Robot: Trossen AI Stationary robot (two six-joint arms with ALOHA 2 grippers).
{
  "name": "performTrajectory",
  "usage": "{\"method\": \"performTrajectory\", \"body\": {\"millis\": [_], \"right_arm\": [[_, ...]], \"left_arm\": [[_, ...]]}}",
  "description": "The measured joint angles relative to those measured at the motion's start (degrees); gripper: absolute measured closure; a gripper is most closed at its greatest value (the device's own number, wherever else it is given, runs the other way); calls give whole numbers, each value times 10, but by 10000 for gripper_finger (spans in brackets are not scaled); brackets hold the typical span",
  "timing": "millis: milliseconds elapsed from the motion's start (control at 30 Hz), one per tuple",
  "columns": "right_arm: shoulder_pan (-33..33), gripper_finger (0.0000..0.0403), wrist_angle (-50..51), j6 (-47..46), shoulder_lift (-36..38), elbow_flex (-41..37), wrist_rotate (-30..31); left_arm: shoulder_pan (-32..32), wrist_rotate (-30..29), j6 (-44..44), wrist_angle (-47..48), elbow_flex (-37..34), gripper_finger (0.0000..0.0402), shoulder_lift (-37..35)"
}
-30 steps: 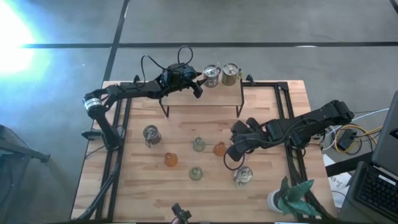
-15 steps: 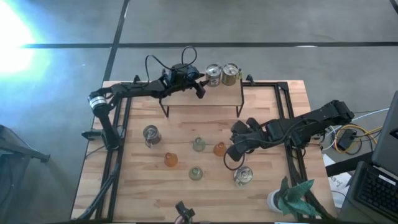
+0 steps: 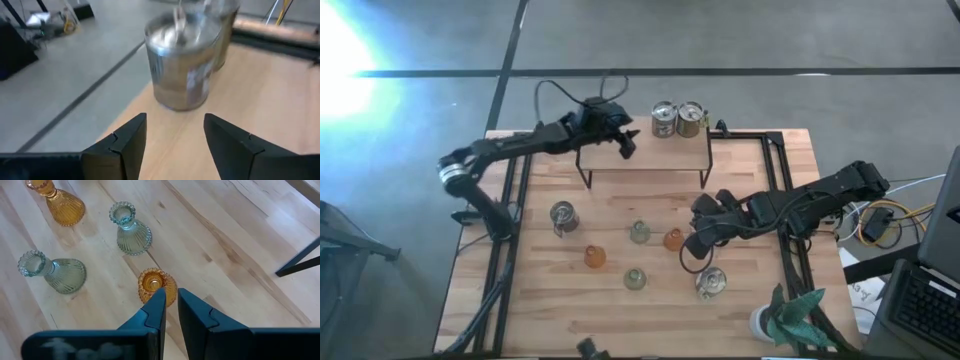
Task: Pick & Place candle stick holders
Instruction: Put the silver scented candle on the shelf
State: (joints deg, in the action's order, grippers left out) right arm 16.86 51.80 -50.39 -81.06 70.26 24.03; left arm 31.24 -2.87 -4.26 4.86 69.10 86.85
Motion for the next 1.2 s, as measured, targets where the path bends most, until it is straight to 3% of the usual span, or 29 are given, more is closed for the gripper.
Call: {"method": "performTrajectory", "body": {"millis": [133, 367, 467, 700, 833, 1200], "right_arm": [[0, 360, -1, 3, 3, 6, -29], [10, 360, 3, 2, 19, 59, -215], [38, 360, 7, -35, 19, 81, -257], [136, 360, 71, -200, 7, 84, -234], [184, 360, 81, -264, -8, 74, -177], [192, 353, 80, -322, -64, 24, -155]], "left_arm": [[-9, 5, 6, 41, 0, 200, -94], [-48, 28, 35, 161, 0, 200, -241], [-72, 38, 50, 217, 0, 200, -284], [-100, 38, 78, 309, 0, 200, -336], [-100, 34, 78, 331, 0, 200, -342], [-100, 33, 77, 334, 0, 200, -342]]}}
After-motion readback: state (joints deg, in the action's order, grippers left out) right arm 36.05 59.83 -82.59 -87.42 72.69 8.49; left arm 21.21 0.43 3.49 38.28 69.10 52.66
